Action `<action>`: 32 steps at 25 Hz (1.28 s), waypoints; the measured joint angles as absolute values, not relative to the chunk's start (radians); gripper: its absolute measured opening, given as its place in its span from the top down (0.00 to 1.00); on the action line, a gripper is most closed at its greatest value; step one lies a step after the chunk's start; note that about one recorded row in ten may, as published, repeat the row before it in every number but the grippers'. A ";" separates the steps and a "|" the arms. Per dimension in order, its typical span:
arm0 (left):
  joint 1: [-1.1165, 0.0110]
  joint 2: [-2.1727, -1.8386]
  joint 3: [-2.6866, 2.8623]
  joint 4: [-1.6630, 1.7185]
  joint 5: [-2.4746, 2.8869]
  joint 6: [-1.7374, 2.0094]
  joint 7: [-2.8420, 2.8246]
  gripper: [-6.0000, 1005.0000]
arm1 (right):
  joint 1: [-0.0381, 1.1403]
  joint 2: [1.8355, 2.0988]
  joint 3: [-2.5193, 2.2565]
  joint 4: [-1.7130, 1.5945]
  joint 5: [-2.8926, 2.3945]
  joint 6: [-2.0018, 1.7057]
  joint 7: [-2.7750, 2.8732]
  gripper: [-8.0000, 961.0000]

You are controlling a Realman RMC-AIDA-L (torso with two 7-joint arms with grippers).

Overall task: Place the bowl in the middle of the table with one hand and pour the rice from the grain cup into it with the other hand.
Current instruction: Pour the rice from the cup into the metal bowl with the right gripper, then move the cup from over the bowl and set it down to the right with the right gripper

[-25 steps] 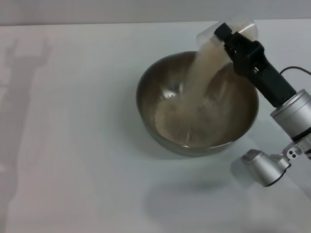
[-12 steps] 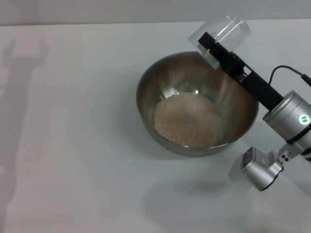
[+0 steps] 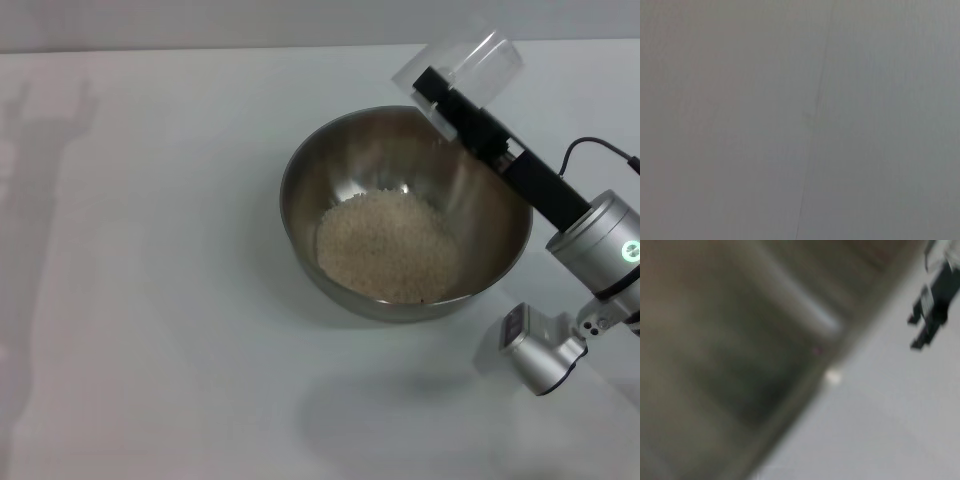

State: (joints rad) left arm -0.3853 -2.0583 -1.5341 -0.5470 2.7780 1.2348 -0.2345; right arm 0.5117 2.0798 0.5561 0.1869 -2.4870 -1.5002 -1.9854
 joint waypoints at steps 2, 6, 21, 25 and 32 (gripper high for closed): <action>-0.383 -2.059 -1.533 -0.547 2.778 1.236 -0.235 0.16 | 0.504 2.082 0.575 0.209 -2.470 -1.499 -1.905 0.96; -0.380 -2.059 -1.530 -0.547 2.778 1.243 -0.235 0.16 | 0.474 2.085 0.628 0.319 -2.363 -1.491 -1.660 0.96; -0.360 -2.056 -1.532 -0.546 2.781 1.278 -0.235 0.16 | 0.365 2.080 0.659 0.472 -1.865 -1.372 -0.313 0.95; -0.351 -2.055 -1.536 -0.546 2.806 1.295 -0.235 0.16 | 0.371 2.081 0.660 0.426 -1.859 -1.280 -0.193 0.95; -0.338 -2.057 -1.536 -0.557 2.822 1.309 -0.235 0.16 | 0.383 2.081 0.669 0.384 -1.858 -1.101 -0.116 0.94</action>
